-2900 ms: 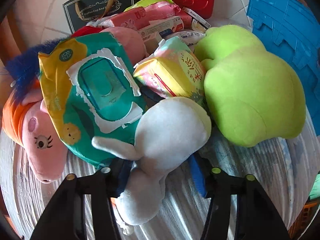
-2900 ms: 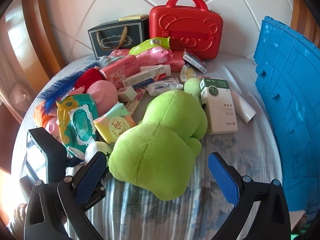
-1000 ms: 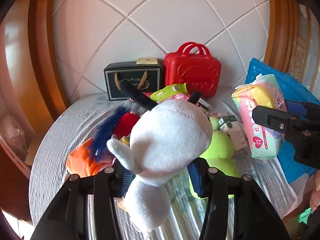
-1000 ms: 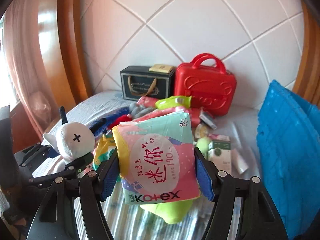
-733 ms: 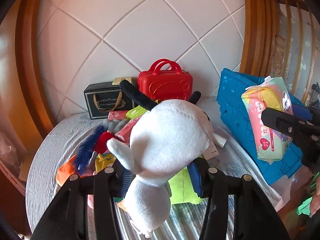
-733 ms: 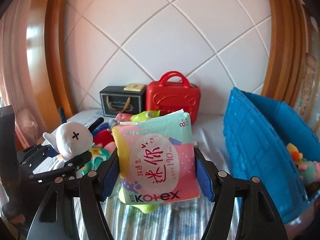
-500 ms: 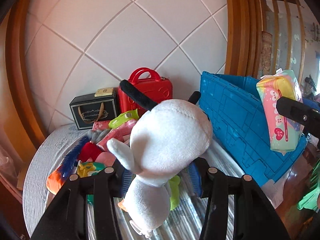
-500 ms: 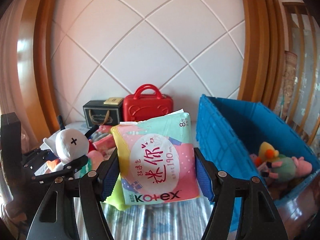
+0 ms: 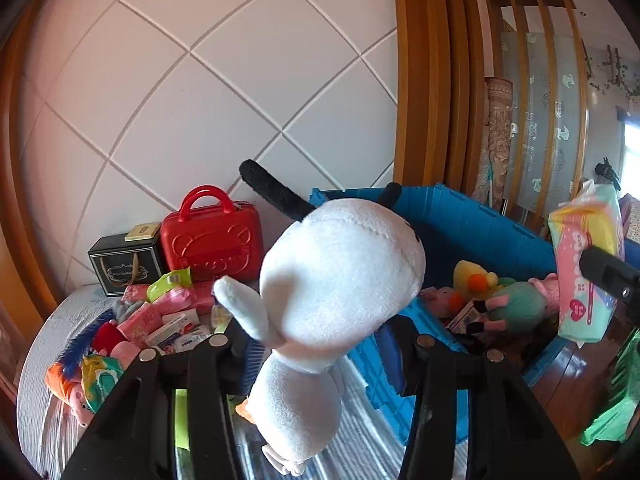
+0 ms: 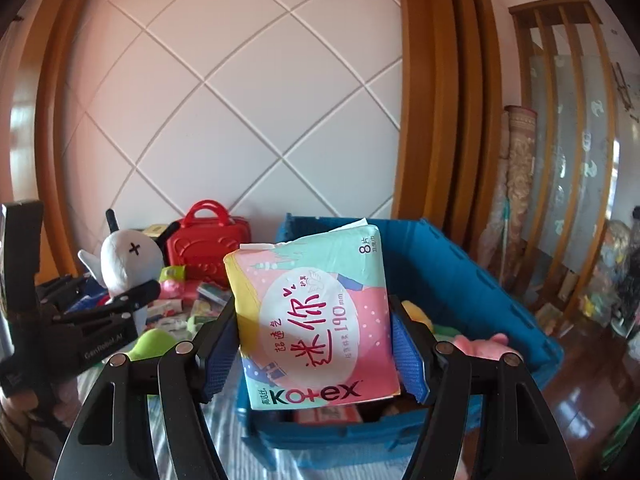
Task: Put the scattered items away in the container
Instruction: 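Carry the white plush and Kotex pack into the blue crate and release, then withdraw both tools from the crate back toward the pile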
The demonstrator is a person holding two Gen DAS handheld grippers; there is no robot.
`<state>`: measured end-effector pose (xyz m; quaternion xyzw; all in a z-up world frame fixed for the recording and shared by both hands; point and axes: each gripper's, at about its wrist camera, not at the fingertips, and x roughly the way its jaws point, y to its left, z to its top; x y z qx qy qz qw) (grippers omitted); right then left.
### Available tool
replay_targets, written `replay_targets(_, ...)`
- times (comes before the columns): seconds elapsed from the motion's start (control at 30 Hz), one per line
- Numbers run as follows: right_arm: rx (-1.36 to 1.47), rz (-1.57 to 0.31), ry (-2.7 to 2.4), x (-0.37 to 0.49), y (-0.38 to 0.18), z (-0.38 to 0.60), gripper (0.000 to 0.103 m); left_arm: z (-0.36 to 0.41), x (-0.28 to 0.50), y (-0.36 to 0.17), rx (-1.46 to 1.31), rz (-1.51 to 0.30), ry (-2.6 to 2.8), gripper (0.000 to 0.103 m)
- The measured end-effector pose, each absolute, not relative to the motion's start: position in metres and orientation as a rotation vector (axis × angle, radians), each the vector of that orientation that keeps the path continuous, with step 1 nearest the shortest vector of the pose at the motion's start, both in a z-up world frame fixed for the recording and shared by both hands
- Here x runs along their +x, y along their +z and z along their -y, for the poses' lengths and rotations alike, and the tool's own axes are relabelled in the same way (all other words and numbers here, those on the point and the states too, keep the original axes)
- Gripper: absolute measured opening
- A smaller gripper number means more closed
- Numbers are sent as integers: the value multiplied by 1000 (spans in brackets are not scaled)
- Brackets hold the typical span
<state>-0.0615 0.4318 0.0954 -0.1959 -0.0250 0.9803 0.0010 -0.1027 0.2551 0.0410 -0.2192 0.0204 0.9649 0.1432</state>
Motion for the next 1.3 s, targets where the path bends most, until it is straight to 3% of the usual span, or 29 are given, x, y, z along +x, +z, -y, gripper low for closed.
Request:
replay_targets(0.27,-657,-8,2938,-67,84,-501,68,-342,-132,46,-665,-54,2621,48)
replay_targets(0.5,-674,-34,2917,-73,78,-550,68,-412,-160,10,-922,-221,2544,49)
replay_targets(0.63,-717,-38,2951,-93,71,-570,68,-421,-162,1,-955,-240,2569,59)
replay_targets(0.7,-735,-41,2972,-102,67,-575,68,-424,-162,1,-958,-242,2571,72)
replay_targets(0.77,-755,-49,2995,-111,63,-576,68,-427,-160,-1,-958,-258,2578,77)
replay_targets(1.3,-858,49,3147,-161,54,-534,73,-405,-145,-14,-1009,-232,2613,77)
